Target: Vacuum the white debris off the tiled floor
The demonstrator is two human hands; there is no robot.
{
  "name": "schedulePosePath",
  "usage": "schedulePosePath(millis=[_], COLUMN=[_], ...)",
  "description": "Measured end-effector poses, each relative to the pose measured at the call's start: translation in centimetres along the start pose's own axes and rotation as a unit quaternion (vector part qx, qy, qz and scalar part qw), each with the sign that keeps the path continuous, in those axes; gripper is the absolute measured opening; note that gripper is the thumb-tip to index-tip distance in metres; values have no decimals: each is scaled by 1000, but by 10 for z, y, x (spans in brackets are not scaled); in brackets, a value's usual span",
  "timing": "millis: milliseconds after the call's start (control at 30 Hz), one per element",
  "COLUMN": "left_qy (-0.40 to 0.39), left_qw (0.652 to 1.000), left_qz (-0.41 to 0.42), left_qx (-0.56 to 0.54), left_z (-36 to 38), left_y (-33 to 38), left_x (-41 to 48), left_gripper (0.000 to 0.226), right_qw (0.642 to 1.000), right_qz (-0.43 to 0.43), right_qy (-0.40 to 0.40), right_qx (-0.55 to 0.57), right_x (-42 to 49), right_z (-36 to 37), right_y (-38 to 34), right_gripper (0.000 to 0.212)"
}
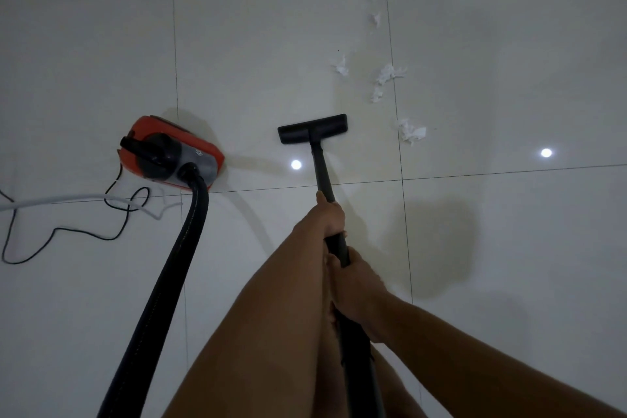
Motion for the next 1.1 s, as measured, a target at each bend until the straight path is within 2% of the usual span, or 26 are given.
schedulePosePath(millis=[433, 633, 933, 1100], left_qy=[-7, -7, -40, -30], left_qw=[999, 1000, 999, 999], left_qz=[-25, -15, 8, 6], left_qx=[-19, -26, 15, 19], left_z=[-33, -36, -4, 4], left_y=[19, 25, 25, 29], left_x=[52, 54, 16, 24], left_gripper=[68, 68, 67, 68], right_qw=[997, 998, 997, 995], right_qz=[34, 15, 33, 32], right_qy=[10, 23, 44, 54], right_qx=[73, 60, 58, 71], right_x=[23, 18, -10, -4], right_z=[18, 9, -11, -20], right_y=[-49, -60, -33, -33], right_gripper=[37, 38, 40, 41])
Point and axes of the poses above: each hand's wrist, its own x-axis towards the middle knuckle, its own z-axis out of the palm, y = z × x, the point moved 8 cm from there along x, towards the middle knuckle, and after that the axes turned 14 degrees about y, right-handed, at the moved point
